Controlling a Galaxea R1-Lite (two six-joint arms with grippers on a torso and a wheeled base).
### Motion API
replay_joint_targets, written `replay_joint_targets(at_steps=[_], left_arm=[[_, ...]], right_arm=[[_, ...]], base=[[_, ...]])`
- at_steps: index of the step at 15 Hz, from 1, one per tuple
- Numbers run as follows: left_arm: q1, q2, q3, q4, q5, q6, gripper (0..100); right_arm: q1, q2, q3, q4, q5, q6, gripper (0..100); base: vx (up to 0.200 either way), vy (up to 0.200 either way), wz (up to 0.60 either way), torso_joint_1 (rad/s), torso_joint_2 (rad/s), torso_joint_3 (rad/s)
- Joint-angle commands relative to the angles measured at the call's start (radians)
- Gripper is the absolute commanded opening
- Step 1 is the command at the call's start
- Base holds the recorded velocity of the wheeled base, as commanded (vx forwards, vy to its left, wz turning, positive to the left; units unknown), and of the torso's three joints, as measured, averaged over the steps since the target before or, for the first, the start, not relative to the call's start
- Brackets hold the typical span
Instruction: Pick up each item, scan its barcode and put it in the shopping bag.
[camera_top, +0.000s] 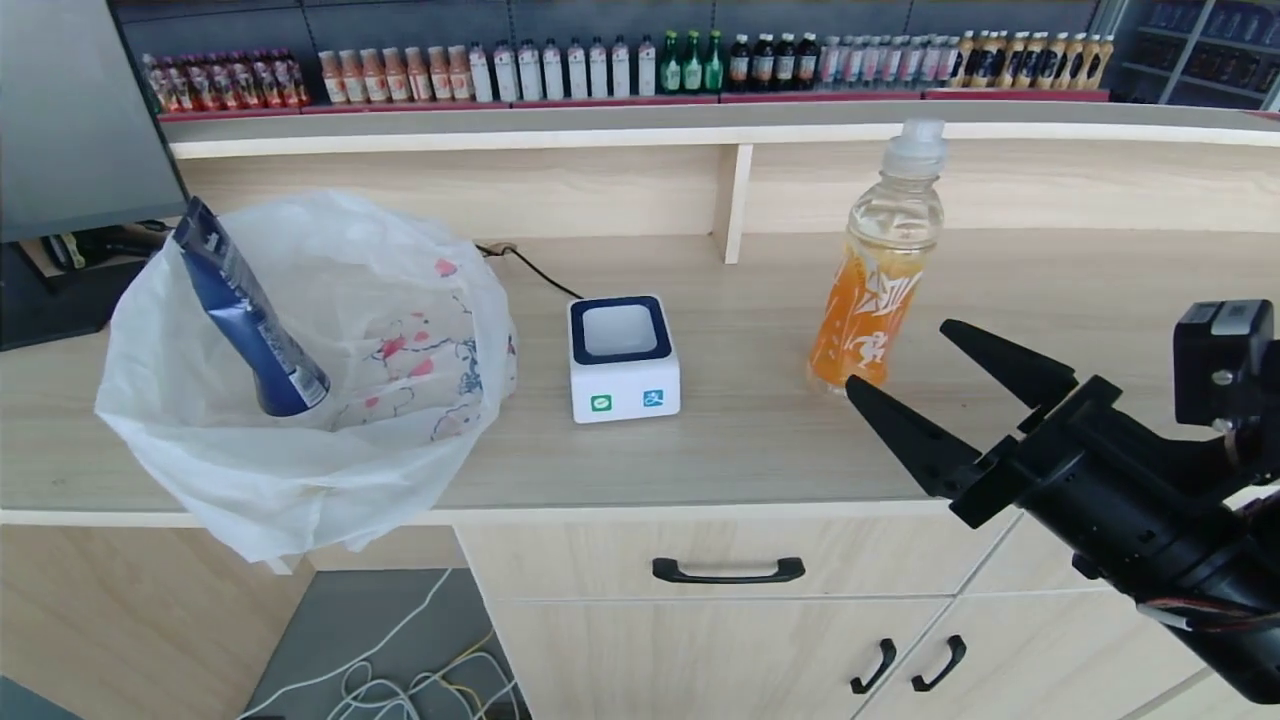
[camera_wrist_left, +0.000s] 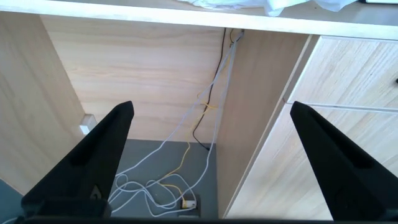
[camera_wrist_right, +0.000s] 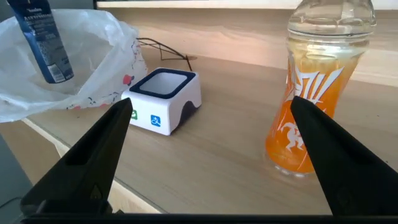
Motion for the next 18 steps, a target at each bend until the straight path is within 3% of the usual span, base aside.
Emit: replay_joint_targets(at_steps=[1, 7, 14, 18], left_arm=[[-0.001, 0.000, 0.000, 0.000, 0.000, 0.002, 100], [-0.001, 0.000, 0.000, 0.000, 0.000, 0.002, 100], [-0.002, 0.000, 0.000, 0.000, 0.000, 0.002, 100], [-0.001, 0.000, 0.000, 0.000, 0.000, 0.002, 100]], right_arm=[[0.002, 0.000, 0.007, -0.001, 0.001, 0.000, 100], [0.005, -0.009, 0.152, -0.001, -0.030, -0.009, 100], [0.017, 0.008, 0.109, -0.001, -0.292, -0.004, 100], [0.012, 0.059, 0.046, -0.001, -0.326, -0.026, 100]], base=[[0.000, 0.000, 0.00, 0.000, 0.00, 0.000], [0.000, 0.000, 0.00, 0.000, 0.00, 0.000], [0.000, 0.000, 0.00, 0.000, 0.00, 0.000], [0.000, 0.000, 0.00, 0.000, 0.00, 0.000]])
